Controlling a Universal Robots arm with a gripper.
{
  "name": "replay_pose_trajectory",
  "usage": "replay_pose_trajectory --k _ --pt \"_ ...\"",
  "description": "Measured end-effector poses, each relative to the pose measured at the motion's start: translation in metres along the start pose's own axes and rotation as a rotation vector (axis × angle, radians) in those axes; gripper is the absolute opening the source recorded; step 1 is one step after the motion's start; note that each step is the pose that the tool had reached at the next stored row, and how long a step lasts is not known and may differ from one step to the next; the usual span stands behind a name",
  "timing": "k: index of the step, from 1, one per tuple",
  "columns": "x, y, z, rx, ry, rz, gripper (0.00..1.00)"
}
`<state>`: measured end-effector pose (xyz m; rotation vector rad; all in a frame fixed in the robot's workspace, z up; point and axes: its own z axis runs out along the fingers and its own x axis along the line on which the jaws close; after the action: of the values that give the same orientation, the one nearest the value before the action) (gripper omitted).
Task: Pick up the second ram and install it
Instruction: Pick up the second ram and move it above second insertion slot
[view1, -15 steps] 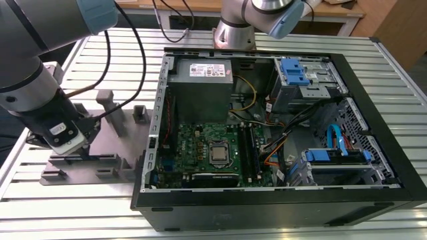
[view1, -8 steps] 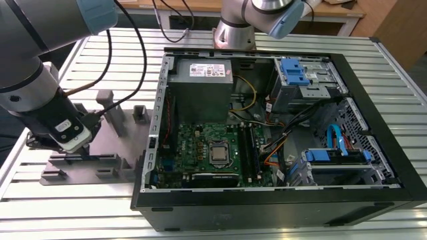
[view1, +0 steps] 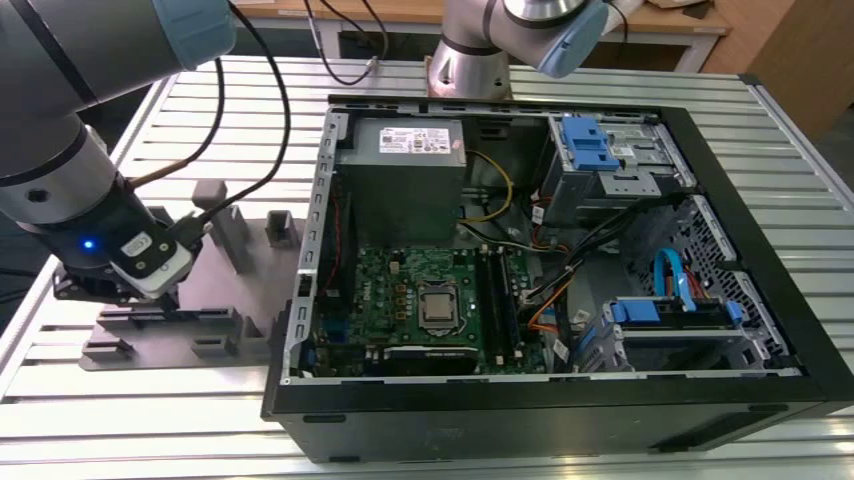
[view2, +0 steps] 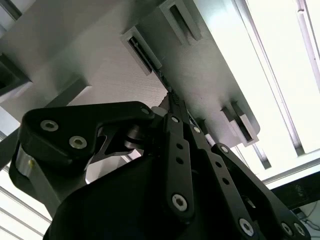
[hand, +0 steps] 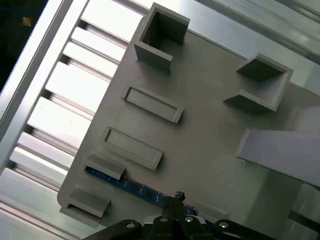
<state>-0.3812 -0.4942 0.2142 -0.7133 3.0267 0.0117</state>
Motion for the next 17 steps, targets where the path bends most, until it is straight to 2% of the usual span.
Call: replay_pose_trajectory --k 2,17 --pt "0.0 0.0 0.0 -0.0013 0.0001 -0.041 0.07" --pt "0.0 0.0 0.0002 -0.0083 0.0 -0.253 0.07"
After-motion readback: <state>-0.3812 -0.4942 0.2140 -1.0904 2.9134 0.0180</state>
